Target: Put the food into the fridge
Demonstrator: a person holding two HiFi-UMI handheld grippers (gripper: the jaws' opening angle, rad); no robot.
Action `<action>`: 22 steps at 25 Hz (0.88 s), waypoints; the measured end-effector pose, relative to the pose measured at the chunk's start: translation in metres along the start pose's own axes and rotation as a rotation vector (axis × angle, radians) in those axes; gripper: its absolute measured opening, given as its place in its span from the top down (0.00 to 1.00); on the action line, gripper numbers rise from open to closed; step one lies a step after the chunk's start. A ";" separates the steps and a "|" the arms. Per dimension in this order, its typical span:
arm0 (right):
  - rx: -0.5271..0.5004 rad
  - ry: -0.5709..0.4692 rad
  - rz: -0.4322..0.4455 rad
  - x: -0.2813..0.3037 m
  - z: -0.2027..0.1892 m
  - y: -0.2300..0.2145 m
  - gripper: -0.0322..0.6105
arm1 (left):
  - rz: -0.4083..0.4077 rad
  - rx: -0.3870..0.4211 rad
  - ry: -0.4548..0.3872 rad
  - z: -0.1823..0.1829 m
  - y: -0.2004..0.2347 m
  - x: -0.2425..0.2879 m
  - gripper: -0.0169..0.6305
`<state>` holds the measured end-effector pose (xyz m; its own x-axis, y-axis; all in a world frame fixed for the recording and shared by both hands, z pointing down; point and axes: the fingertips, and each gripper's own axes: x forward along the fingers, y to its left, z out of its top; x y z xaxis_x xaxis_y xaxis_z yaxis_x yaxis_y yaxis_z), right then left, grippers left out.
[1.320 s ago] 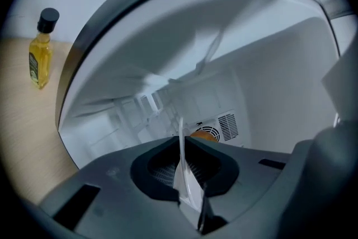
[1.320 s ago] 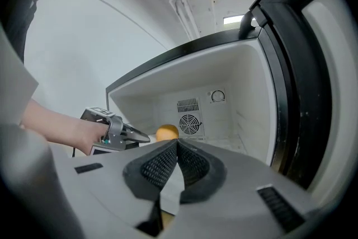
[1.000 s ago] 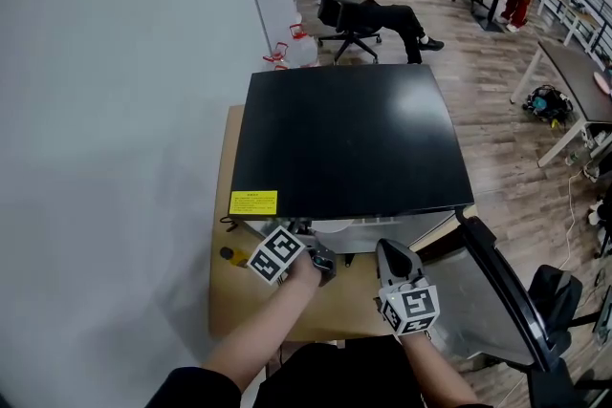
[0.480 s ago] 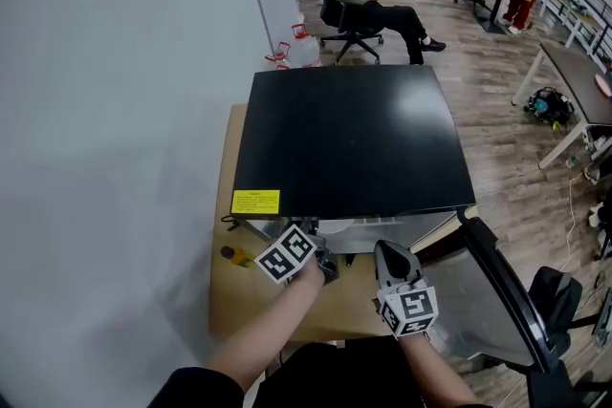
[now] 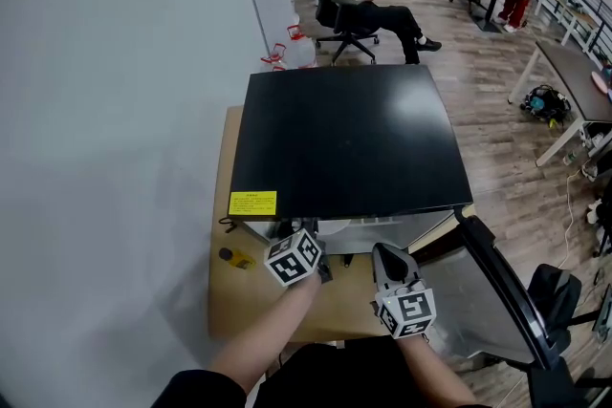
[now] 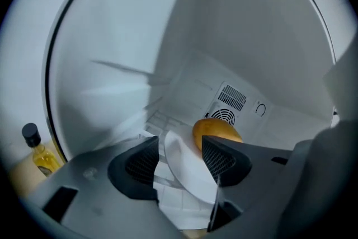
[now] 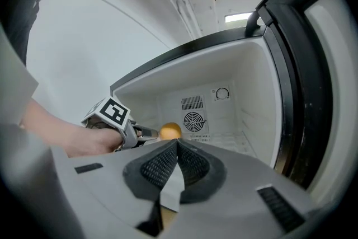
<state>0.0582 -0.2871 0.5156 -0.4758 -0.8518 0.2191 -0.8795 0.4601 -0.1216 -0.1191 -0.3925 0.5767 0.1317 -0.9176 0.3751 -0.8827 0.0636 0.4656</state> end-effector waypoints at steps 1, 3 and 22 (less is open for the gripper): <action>0.001 0.002 0.000 0.000 0.000 0.001 0.86 | 0.005 0.024 -0.001 0.000 0.000 0.001 0.64; 0.001 0.004 0.003 0.001 0.000 0.002 0.86 | 0.020 0.065 -0.010 0.000 0.001 0.002 0.64; -0.007 0.002 0.002 -0.007 -0.003 0.001 0.86 | -0.025 0.048 -0.105 -0.001 -0.001 -0.024 0.59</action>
<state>0.0608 -0.2804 0.5166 -0.4777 -0.8503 0.2209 -0.8785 0.4638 -0.1148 -0.1211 -0.3698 0.5685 0.1077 -0.9549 0.2767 -0.9006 0.0242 0.4341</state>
